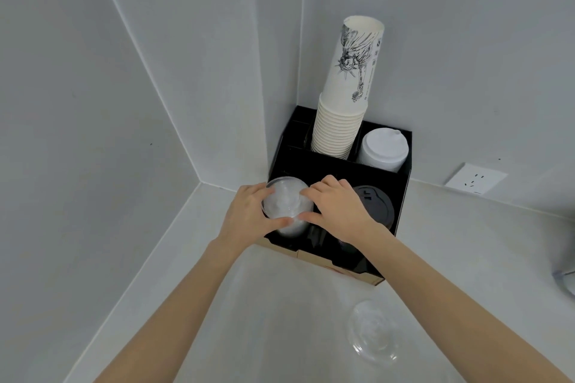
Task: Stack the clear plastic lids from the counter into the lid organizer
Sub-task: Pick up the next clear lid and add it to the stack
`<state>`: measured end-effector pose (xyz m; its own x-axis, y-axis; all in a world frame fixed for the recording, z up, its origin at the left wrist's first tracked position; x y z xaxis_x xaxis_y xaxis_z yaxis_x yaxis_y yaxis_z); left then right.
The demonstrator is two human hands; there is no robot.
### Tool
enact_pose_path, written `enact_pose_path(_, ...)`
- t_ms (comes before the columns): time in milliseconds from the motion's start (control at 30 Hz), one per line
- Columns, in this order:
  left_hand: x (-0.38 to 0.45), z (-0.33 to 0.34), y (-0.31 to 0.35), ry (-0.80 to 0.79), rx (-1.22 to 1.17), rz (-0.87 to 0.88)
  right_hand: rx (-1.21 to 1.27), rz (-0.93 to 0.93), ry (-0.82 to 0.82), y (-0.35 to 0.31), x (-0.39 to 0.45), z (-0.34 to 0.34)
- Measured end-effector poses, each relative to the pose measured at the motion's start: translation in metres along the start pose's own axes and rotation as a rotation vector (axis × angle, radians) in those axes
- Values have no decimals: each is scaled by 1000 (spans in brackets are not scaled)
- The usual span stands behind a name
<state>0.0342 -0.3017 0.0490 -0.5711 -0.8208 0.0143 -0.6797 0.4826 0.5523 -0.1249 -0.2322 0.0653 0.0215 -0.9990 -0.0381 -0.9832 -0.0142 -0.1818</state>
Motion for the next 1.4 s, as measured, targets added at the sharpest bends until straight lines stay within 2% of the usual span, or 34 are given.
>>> enact_pose_path(233, 3, 10, 1, -62, 36, 16, -121, -13, -29, 2, 3, 6)
enact_pose_path(467, 5, 19, 6, 7, 3, 36, -132, -12, 19, 6, -3, 7)
enact_pose_path(733, 3, 17, 6, -1, 72, 40, -120, -10, -24, 4, -4, 6)
enact_pose_path(933, -7, 10, 8, 31, 89, 70, -95, -15, 144, 4, -14, -7)
enact_pose_path(1067, -20, 7, 20, 59, 86, 114, 13, -11, 260, 2, -39, -18)
enact_pose_path(1233, -48, 18, 47, 50, 25, 182, 301, 15, 402, 2, -91, -28)
enact_pose_path(1400, -86, 57, 70, -125, -47, 223, 437, 147, 404, 11, -155, -6)
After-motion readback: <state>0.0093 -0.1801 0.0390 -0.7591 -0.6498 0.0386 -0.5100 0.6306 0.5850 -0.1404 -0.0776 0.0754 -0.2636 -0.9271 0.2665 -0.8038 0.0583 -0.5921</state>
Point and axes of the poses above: each hand's wrist, its own x-axis towards the middle knuckle, its own z-axis out of the palm, y = z × x, the point moved 1 cm from there along x, towards the middle knuckle, and after that the axes turned 6 degrees about x, right-handed, at the moved point
